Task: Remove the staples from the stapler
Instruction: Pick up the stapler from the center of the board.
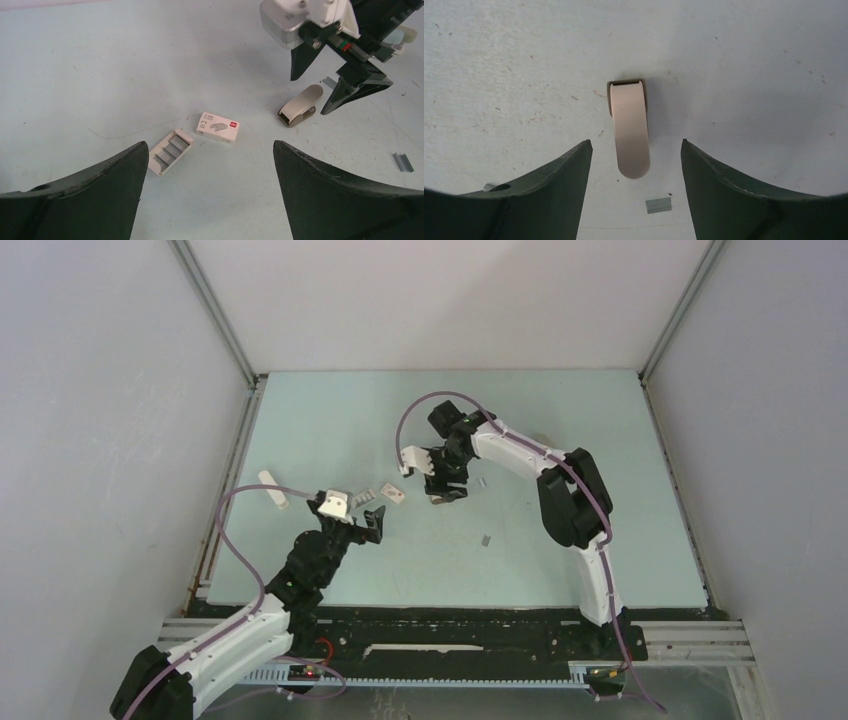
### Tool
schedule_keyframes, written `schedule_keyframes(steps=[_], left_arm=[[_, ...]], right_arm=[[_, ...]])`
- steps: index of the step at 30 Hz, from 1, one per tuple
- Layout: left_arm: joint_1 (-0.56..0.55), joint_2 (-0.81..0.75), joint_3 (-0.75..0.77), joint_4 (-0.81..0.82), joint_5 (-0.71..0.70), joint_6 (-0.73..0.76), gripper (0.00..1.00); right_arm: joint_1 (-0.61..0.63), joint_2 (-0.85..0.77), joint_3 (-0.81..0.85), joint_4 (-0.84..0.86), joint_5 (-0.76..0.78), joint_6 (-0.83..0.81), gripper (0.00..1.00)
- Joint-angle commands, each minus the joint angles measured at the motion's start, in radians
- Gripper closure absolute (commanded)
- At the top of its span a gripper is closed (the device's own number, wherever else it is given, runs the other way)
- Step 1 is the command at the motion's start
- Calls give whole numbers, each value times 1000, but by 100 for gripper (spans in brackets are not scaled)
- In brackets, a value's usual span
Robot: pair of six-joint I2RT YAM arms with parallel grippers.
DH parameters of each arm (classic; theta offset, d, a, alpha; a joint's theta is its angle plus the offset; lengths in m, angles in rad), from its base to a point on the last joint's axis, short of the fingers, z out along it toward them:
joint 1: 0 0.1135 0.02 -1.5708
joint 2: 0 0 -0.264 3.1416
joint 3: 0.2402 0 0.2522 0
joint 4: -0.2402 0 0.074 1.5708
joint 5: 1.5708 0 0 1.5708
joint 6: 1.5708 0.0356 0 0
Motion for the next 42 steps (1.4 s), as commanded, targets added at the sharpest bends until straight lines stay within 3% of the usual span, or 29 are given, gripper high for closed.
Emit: schedule_keyframes(steps=[1,6,14,17,21,27,32,36,42], left_arm=[[5,-11,-12,43,-17,-13,0],[5,-11,-11,43,-16,-13,0],[6,-13,-13,43,-12,-11,0],[5,-21,-15,43,-11,-11,0],[5,-83,-32,29,-25,-22,0],[6,-320,-109,44,11,-82,0],[6,-403,-160,168,218,-161,0],[6,-213,-131,340,414,-195,0],[16,271,52,527,646,-256,1]], right_arm=[[28,22,32,-29,3,-29,27],[31,31,36,-37,9,-38,42],[32,19,34,-37,28,-27,87],[30,-26,5,-16,21,-7,96],[8,-137,-78,34,-32,94,100],[-59,-349,-351,206,-186,269,100],[-164,-442,-434,205,-398,305,100],[-248,-464,-434,153,-568,275,100],[-305,-482,-433,116,-693,260,100]])
